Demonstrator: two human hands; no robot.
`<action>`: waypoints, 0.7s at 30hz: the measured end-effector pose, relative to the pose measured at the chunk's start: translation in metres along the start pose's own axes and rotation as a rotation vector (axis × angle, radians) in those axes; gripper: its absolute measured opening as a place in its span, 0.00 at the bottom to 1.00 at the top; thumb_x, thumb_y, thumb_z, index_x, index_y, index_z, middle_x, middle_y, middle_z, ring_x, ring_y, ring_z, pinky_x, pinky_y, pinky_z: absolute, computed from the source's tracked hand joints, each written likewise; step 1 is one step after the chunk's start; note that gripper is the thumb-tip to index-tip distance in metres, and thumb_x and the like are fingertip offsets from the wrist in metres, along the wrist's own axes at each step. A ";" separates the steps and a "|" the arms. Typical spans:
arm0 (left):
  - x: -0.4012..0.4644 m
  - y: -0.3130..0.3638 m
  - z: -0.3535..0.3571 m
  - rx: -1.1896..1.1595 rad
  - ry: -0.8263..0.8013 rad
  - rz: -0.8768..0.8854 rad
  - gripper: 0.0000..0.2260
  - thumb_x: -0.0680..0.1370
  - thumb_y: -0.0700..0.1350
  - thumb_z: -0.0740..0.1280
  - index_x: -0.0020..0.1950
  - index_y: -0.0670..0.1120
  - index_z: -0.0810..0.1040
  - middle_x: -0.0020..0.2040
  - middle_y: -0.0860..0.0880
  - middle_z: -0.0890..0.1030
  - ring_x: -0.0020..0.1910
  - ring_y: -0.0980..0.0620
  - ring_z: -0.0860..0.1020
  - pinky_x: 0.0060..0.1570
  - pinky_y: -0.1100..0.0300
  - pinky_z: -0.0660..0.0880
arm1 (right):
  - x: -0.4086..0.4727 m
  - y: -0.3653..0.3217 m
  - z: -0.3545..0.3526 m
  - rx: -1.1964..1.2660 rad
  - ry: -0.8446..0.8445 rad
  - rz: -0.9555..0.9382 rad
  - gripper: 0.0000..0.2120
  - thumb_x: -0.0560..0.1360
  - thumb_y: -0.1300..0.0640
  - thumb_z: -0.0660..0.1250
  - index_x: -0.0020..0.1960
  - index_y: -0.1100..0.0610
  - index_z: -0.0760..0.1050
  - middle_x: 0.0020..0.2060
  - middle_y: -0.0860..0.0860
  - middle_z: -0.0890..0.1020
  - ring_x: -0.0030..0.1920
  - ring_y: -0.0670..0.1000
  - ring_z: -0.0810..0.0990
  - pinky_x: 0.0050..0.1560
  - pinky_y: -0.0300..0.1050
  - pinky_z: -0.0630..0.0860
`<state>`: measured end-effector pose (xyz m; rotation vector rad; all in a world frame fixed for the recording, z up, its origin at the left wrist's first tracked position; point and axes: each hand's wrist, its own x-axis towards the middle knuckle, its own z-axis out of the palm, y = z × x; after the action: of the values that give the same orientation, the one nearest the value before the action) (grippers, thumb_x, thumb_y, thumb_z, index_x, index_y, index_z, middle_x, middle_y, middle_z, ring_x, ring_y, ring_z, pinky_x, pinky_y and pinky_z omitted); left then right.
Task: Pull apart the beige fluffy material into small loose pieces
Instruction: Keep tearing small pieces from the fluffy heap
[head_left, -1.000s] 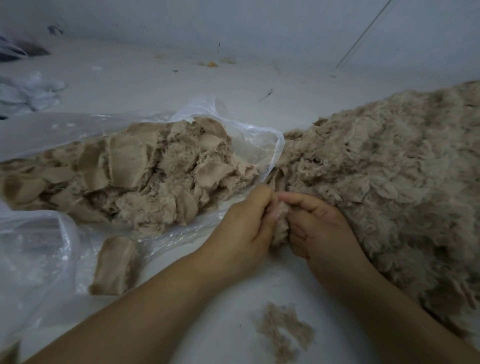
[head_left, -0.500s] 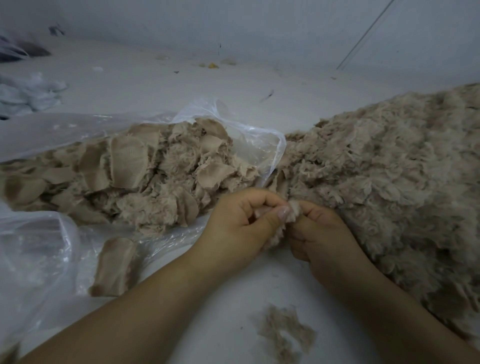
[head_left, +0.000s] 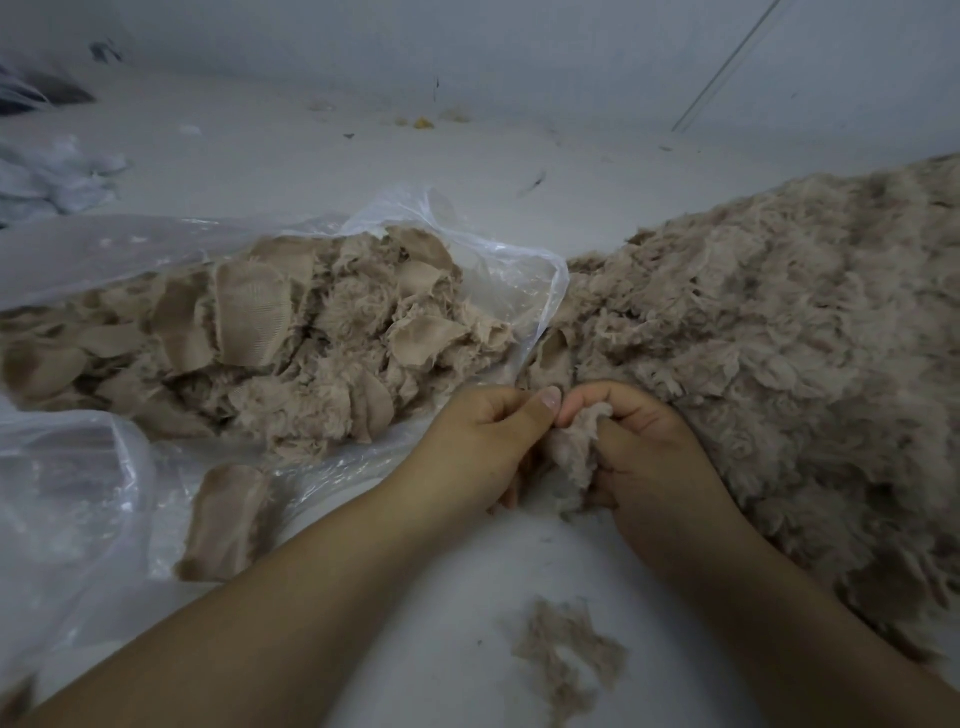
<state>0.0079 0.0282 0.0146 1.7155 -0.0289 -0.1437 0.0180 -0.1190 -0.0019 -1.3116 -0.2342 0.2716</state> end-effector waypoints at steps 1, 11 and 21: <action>0.000 0.000 -0.001 0.000 -0.032 -0.022 0.17 0.81 0.51 0.62 0.40 0.41 0.79 0.27 0.46 0.72 0.19 0.55 0.69 0.19 0.67 0.64 | -0.001 -0.001 0.001 -0.009 0.009 -0.004 0.23 0.78 0.71 0.56 0.35 0.51 0.80 0.28 0.53 0.80 0.26 0.49 0.78 0.25 0.37 0.73; -0.001 -0.005 -0.003 -0.221 -0.204 0.003 0.04 0.75 0.38 0.68 0.41 0.41 0.77 0.32 0.41 0.78 0.24 0.49 0.72 0.23 0.63 0.70 | 0.000 -0.002 0.003 0.073 0.073 0.027 0.15 0.78 0.65 0.61 0.41 0.49 0.80 0.35 0.57 0.81 0.34 0.56 0.80 0.33 0.47 0.78; -0.011 -0.006 0.009 -0.182 0.034 0.292 0.08 0.76 0.31 0.68 0.42 0.42 0.83 0.29 0.40 0.74 0.27 0.49 0.68 0.28 0.63 0.66 | -0.002 -0.002 -0.002 -0.018 0.079 -0.013 0.21 0.70 0.39 0.69 0.37 0.57 0.78 0.30 0.56 0.78 0.29 0.54 0.78 0.32 0.43 0.75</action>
<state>-0.0041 0.0219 0.0079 1.5131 -0.2327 0.0973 0.0168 -0.1219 -0.0002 -1.3358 -0.1787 0.2072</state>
